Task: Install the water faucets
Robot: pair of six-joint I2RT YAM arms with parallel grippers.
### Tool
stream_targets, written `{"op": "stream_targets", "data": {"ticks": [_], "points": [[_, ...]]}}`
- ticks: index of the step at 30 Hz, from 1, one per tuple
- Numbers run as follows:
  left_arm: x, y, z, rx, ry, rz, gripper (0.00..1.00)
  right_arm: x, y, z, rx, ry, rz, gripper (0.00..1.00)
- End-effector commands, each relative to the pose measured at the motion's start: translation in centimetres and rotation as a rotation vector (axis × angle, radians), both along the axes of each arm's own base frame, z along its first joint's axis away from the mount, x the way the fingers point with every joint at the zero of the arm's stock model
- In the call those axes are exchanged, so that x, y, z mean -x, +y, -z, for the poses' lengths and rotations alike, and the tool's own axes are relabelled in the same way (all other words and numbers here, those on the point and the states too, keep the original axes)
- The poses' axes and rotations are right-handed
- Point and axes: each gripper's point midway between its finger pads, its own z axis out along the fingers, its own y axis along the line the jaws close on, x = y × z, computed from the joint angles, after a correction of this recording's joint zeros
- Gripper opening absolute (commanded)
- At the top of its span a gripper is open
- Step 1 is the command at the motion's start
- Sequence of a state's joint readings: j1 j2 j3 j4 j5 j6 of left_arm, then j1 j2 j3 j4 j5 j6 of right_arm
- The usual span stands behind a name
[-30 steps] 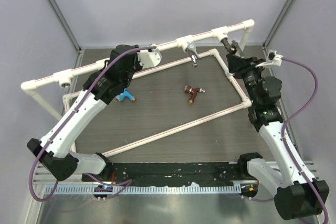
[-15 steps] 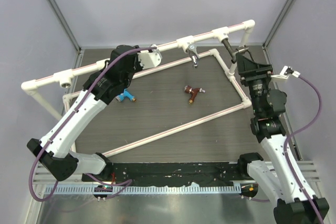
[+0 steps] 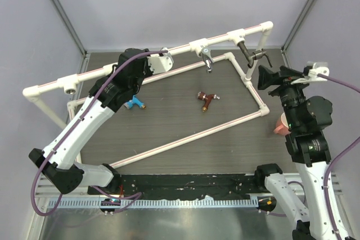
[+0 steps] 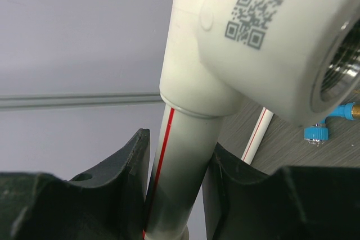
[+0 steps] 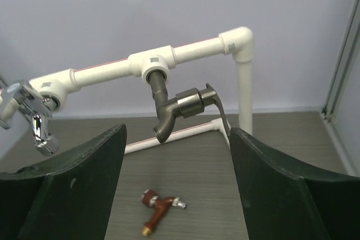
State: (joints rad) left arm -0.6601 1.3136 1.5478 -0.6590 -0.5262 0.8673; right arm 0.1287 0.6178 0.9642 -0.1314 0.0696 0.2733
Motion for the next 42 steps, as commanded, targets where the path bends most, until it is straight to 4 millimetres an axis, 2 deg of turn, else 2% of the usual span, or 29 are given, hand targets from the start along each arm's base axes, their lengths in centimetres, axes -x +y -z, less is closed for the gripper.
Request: {"op": "stream_targets", "data": {"ticks": [1, 2, 7, 13, 15, 17, 18, 19, 20, 24, 25, 27, 30, 33, 34, 37, 39, 40, 42], "points": [[0.5, -1.6, -1.3, 0.216, -0.031, -0.003, 0.00, -0.7, 1.5, -0.5, 0.484, -0.010, -0.098, 0.80], [0.5, -1.7, -1.2, 0.217, -0.030, -0.001, 0.00, -0.9, 1.9, -0.6, 0.580, -0.028, -0.119, 0.80], [0.5, -1.7, -1.4, 0.222, -0.034, 0.001, 0.00, -2.4, 3.9, 0.1, 0.809, -0.047, -0.212, 0.81], [0.5, -1.8, -1.3, 0.222, -0.031, 0.003, 0.00, -4.3, 3.9, 0.6, 1.049, -0.015, -0.172, 0.82], [0.4, -1.8, -1.2, 0.220, -0.029, 0.001, 0.00, -5.2, 3.7, 1.3, 1.116, 0.006, -0.151, 0.84], [0.5, -1.8, -1.2, 0.218, -0.028, 0.000, 0.00, -5.9, 3.8, 1.0, 1.124, -0.009, -0.121, 0.84], [0.5, -1.7, -1.2, 0.218, -0.030, -0.001, 0.00, -6.3, 3.5, 1.5, 1.132, -0.003, -0.101, 0.84], [0.4, -1.7, -1.2, 0.215, -0.029, -0.001, 0.00, -6.7, 3.0, 0.6, 1.127, -0.030, -0.040, 0.83], [0.5, -1.7, -1.3, 0.217, -0.031, 0.001, 0.00, -7.0, 2.8, 0.6, 1.133, -0.030, -0.022, 0.82], [0.5, -1.7, -1.3, 0.216, -0.030, 0.000, 0.00, -8.5, 1.8, 2.2, 1.158, 0.043, 0.026, 0.77], [0.4, -1.8, -1.2, 0.215, -0.029, -0.001, 0.00, -8.7, 1.6, 2.1, 1.144, 0.040, 0.046, 0.74], [0.4, -1.7, -1.2, 0.215, -0.030, -0.003, 0.00, -9.0, 1.8, 2.8, 1.124, 0.051, 0.041, 0.71], [0.5, -1.6, -1.3, 0.215, -0.030, -0.003, 0.00, -9.2, 2.5, 3.5, 1.059, 0.054, 0.008, 0.61], [0.5, -1.6, -1.4, 0.217, -0.033, -0.003, 0.00, -9.2, 4.0, 3.9, 0.950, 0.042, -0.069, 0.39], [0.6, -1.6, -1.4, 0.216, -0.033, -0.003, 0.00, -9.1, 4.4, 3.7, 0.916, 0.031, -0.082, 0.25], [0.6, -1.5, -1.5, 0.218, -0.035, -0.004, 0.00, -8.6, 6.4, 3.5, 0.763, 0.002, -0.175, 0.09], [0.7, -1.5, -1.5, 0.217, -0.037, -0.004, 0.00, -8.0, 8.1, 3.5, 0.612, 0.001, -0.266, 0.04], [0.7, -1.5, -1.5, 0.217, -0.037, -0.004, 0.00, -7.8, 8.8, 2.1, 0.552, -0.049, -0.284, 0.01], [0.6, -1.5, -1.5, 0.216, -0.036, -0.004, 0.00, -7.3, 9.9, 1.5, 0.424, -0.062, -0.343, 0.01]]}}
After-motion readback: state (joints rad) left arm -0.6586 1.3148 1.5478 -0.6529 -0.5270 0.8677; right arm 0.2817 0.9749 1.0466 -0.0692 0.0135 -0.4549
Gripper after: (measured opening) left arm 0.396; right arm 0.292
